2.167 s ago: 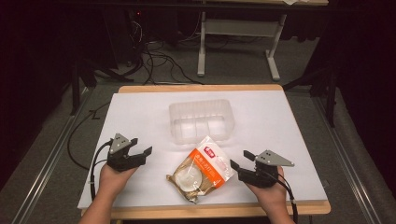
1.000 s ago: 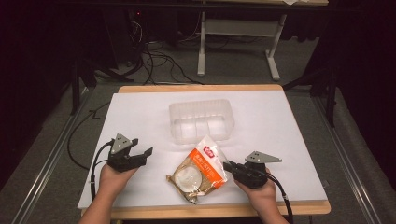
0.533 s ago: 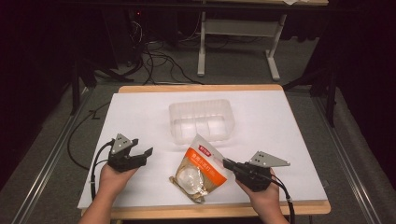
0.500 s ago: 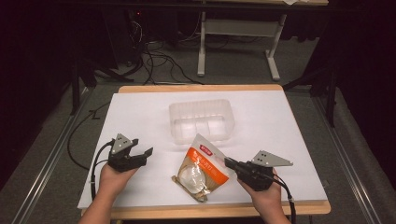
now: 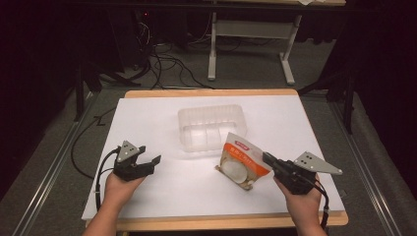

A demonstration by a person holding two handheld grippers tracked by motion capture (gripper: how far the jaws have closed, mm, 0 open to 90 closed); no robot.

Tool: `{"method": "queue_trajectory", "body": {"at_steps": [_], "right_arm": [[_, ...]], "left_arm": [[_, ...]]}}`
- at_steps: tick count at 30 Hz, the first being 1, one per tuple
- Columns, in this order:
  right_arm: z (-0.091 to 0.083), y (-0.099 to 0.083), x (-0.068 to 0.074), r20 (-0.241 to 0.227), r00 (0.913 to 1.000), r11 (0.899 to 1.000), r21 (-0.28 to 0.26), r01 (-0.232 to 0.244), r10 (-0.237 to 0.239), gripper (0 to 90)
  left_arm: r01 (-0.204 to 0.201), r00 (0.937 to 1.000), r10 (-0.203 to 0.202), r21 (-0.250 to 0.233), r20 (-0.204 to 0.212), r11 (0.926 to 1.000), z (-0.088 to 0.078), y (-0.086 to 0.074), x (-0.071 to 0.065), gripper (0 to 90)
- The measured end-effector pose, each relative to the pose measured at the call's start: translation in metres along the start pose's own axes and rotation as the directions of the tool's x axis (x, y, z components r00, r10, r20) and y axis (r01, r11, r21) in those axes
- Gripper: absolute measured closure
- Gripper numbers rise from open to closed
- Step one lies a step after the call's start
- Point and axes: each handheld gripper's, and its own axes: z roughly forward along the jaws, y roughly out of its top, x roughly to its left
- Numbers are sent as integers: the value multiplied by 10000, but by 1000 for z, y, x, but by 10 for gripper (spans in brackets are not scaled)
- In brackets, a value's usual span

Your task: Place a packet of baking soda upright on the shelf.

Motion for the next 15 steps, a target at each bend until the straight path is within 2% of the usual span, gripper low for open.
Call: {"method": "queue_trajectory", "body": {"at_steps": [1, 5, 8, 9, 11, 13, 14, 15], "right_arm": [[-3, 1, -3, 216, 9997, 10000, -65, 66, -65, 900], [-12, 3, -20, 1073, 9941, 9994, -331, -143, 178, 900], [-19, 3, -32, 1599, 9860, 9976, -563, -396, 482, 900], [-19, 3, -32, 1599, 9860, 9976, -563, -396, 482, 900], [-23, 3, -38, 1910, 9799, 9966, -701, -442, 569, 900], [-29, 2, -44, 2326, 9697, 9942, -928, -550, 754, 900], [-29, 2, -44, 2326, 9697, 9942, -928, -550, 754, 900], [-33, 2, -47, 2538, 9641, 9938, -963, -548, 778, 900]], "left_arm": [[1, 10000, -1, -2, 2, 10000, 0, 0, 0, 308], [12, 10000, -12, 2, 11, 10000, 1, 0, 0, 308], [9, 10000, -9, 7, 1, 10000, 1, 0, 0, 308], [9, 10000, -9, 7, 1, 10000, 1, 0, 0, 308], [1, 10000, -1, 15, 5, 10000, 1, 0, 0, 308], [5, 10000, -5, 8, 4, 10000, 1, 0, 0, 308], [5, 10000, -5, 8, 4, 10000, 1, 0, 0, 308], [4, 10000, -4, 14, 3, 10000, 1, 0, 0, 308]]}}
